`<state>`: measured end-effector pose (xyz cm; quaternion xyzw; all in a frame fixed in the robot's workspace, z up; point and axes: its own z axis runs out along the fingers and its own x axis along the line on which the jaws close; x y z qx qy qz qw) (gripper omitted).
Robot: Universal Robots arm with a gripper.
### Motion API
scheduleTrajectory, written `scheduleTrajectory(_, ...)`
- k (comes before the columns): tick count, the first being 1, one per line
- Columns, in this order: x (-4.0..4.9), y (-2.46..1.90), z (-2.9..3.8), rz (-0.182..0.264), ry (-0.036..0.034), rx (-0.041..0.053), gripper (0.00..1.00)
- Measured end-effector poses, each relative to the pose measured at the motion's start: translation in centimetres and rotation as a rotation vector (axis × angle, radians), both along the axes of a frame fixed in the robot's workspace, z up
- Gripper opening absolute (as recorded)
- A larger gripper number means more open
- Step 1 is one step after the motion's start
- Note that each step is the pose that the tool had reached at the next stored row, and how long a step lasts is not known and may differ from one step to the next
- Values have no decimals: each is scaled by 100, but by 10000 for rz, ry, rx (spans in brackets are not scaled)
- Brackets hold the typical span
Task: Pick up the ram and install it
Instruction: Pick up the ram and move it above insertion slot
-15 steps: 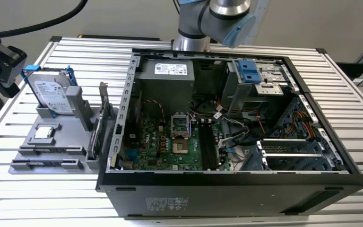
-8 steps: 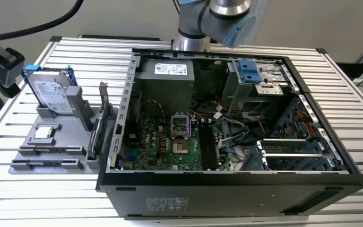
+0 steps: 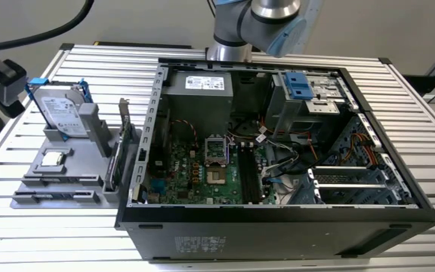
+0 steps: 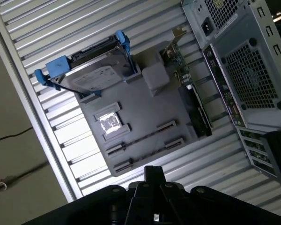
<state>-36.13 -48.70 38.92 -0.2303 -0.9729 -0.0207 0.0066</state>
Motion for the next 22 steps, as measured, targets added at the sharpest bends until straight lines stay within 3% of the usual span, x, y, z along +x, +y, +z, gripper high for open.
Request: scheduleTrajectory(22,-4,0,0,-1872,-3,-349,0)
